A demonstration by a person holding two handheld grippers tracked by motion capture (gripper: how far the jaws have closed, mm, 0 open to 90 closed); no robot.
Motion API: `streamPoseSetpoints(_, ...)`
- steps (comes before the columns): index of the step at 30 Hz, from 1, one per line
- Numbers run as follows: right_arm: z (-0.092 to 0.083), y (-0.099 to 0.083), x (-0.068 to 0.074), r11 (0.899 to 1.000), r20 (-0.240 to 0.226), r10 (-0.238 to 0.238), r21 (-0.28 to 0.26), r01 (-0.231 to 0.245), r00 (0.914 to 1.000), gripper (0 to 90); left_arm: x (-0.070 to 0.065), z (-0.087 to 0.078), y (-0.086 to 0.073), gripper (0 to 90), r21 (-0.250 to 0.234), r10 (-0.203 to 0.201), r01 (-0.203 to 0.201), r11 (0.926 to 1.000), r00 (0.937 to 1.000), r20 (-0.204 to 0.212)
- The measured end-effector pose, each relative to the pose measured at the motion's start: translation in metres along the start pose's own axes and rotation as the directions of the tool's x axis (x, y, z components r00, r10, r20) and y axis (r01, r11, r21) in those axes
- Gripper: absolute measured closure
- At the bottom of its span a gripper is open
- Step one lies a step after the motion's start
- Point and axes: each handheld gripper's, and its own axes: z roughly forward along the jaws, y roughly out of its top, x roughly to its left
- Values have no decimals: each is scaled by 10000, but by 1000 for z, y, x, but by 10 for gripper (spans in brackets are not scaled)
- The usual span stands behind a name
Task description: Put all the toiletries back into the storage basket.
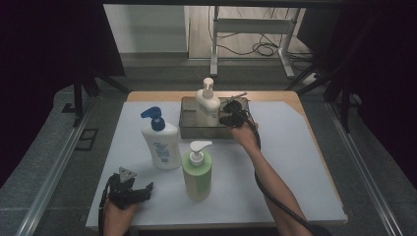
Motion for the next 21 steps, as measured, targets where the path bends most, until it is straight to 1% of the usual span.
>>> streamPoseSetpoints(7, 3, 2, 0, 9999, -24, 143, 71, -142, 9999, 895, 0, 0, 0, 120, 4, -1, 1, 10000, 10000, -1)
streamPoseSetpoints(21, 8, 7, 9, 9999, -204, 45, 146, -42, 9998, 888, 0, 0, 0, 120, 16, 17, -17, 10000, 10000, -7)
